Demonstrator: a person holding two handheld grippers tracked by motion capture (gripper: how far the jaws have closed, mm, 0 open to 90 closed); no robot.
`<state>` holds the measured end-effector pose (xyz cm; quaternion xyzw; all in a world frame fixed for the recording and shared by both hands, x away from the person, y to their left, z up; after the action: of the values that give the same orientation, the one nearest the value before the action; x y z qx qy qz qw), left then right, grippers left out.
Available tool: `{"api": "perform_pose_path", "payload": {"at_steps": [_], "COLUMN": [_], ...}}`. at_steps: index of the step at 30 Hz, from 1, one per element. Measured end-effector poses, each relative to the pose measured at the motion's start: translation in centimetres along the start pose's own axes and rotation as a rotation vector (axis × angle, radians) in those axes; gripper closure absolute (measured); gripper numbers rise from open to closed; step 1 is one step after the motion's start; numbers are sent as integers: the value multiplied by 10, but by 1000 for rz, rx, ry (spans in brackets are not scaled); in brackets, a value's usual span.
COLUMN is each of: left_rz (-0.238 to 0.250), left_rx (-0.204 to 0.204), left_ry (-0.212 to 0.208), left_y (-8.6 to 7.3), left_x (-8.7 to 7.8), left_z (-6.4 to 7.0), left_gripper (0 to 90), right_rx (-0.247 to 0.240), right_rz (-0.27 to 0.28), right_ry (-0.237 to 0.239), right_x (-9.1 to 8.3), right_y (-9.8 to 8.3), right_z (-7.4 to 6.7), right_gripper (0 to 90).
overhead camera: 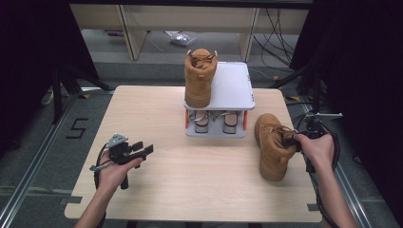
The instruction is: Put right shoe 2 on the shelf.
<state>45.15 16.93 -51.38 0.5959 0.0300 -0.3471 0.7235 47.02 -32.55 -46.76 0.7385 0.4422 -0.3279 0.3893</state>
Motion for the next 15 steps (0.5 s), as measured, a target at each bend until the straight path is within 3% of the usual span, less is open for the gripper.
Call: {"api": "perform_pose_path", "payload": {"at_steps": [2,5,6,8,14,15], "left_rz": [1,4,4,4,8,7], "left_rx": [-3,-8,-10,-10,-16,-16], "left_ry": [1,4,5,3,9,10], "left_y": [0,0,0,0,-1,-1], "left_x": [0,0,0,0,-3,-3], "left_z": [-1,-1,-1,-2,-5,-5], "left_gripper": [458,458,458,458,457,458], "right_rx": [-39,4,-16,21,10,21], "right_rz": [17,25,29,20,60,75], "right_ry": [16,53,61,81,104,87], "right_x": [-1,-2,-2,-5,-13,-15], "right_y": [1,3,3,4,11,13], "right_z": [3,1,1,-3,-8,-9], "right_gripper": [837,839,840,841,841,841]}}
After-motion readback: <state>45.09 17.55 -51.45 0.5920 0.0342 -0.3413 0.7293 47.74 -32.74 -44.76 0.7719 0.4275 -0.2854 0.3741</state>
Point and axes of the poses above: each handheld gripper's, and its own axes: x roughly forward along the jaws, y roughly out of its top, z roughly to its right, the point moved 9 cm from there along x, roughly forward along the jaws, and after that the axes turned 3 degrees about y, right-handed, at the moved point
